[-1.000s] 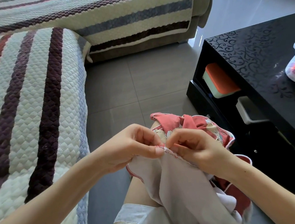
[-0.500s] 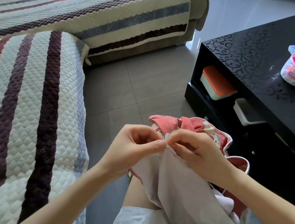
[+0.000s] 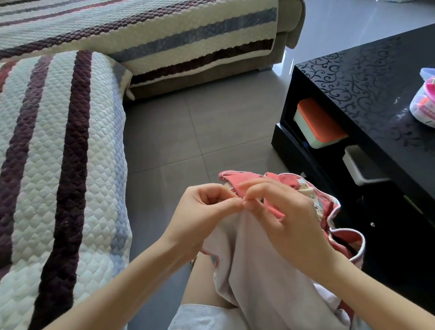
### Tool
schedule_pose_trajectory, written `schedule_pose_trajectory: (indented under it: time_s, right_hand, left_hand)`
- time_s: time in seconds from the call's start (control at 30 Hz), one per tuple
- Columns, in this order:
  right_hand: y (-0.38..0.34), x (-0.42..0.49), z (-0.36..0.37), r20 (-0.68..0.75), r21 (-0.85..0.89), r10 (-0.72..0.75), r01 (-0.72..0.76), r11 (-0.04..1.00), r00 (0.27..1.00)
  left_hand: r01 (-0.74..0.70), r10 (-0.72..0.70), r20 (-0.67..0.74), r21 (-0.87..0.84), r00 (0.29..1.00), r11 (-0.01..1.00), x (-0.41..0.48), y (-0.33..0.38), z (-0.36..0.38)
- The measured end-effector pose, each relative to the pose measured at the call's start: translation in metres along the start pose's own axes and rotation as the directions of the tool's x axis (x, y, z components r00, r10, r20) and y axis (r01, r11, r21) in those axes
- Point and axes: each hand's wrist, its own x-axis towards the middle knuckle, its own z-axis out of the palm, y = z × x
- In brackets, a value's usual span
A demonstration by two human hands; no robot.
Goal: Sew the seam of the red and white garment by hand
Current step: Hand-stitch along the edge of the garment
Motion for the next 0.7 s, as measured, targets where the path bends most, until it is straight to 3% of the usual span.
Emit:
schedule_pose_trajectory:
  time_s: [0.07,0.13,0.3,0.43,0.53,0.7]
  right_hand:
    - [0.000,0.002,-0.001,-0.055,-0.120,-0.168,0.161,0.980,0.984]
    - [-0.001,0.003,-0.002,-0.060,-0.090,-0.236,0.230,0.969,0.970]
    - [0.006,-0.001,-0.004,-0.069,0.160,-0.187,0.196,0.967,0.980]
    - [-0.014,0.003,-0.017,-0.133,0.201,-0.261,0.284,0.937,0.956]
    - [-0.022,0.013,-0.024,-0.109,0.388,-0.086,0.122,0.913,0.990]
    - [-0.018,0.024,-0.034,0.095,0.680,0.143,-0.169,0.714,0.985]
  left_hand:
    - [0.089,-0.089,-0.002,-0.041,0.996,0.995,0.003,0.000,0.000]
    - [0.111,-0.112,-0.015,-0.048,0.994,0.993,0.003,0.001,0.000]
    - [0.062,-0.062,-0.023,-0.006,0.998,0.998,0.001,0.003,0.006]
    - [0.122,-0.108,-0.148,0.087,0.983,0.989,0.005,-0.011,0.005]
    - [0.213,-0.208,-0.078,0.067,0.975,0.975,0.003,-0.015,0.000]
    - [0.301,-0.290,0.085,-0.175,0.953,0.938,0.013,-0.001,-0.009]
